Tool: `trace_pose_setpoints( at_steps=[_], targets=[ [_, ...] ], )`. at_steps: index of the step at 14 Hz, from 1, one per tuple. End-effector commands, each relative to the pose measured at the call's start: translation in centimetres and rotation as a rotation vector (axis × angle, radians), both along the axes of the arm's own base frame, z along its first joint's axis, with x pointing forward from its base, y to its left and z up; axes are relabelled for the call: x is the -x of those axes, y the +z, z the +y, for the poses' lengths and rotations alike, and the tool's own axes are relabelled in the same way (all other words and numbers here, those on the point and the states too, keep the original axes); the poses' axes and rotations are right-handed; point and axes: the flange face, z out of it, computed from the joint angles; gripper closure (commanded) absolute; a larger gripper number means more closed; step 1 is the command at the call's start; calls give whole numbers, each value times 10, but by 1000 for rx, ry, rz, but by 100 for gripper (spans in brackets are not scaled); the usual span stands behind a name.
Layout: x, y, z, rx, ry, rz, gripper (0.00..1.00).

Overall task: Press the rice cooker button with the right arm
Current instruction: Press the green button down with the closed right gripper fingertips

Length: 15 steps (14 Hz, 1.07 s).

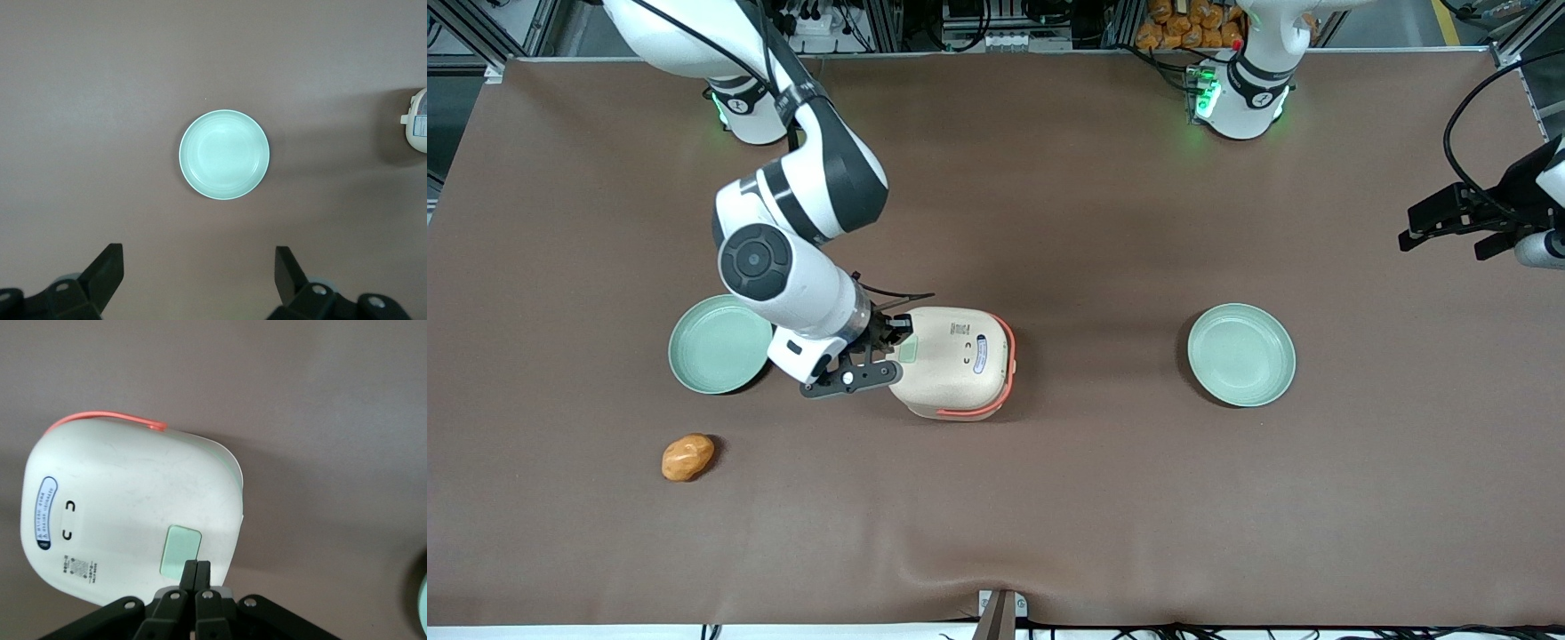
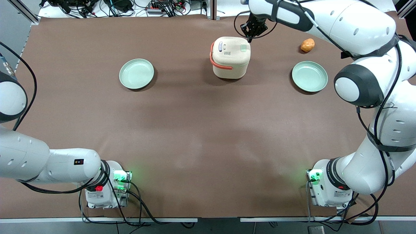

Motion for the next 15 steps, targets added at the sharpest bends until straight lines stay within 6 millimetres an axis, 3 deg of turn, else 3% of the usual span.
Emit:
trace_pose_setpoints(
  at_steps=[1,15],
  targets=[
    [1,-9,14,-7,-4,-6,100],
    [1,-42,25,3,5,4,100]
  ],
)
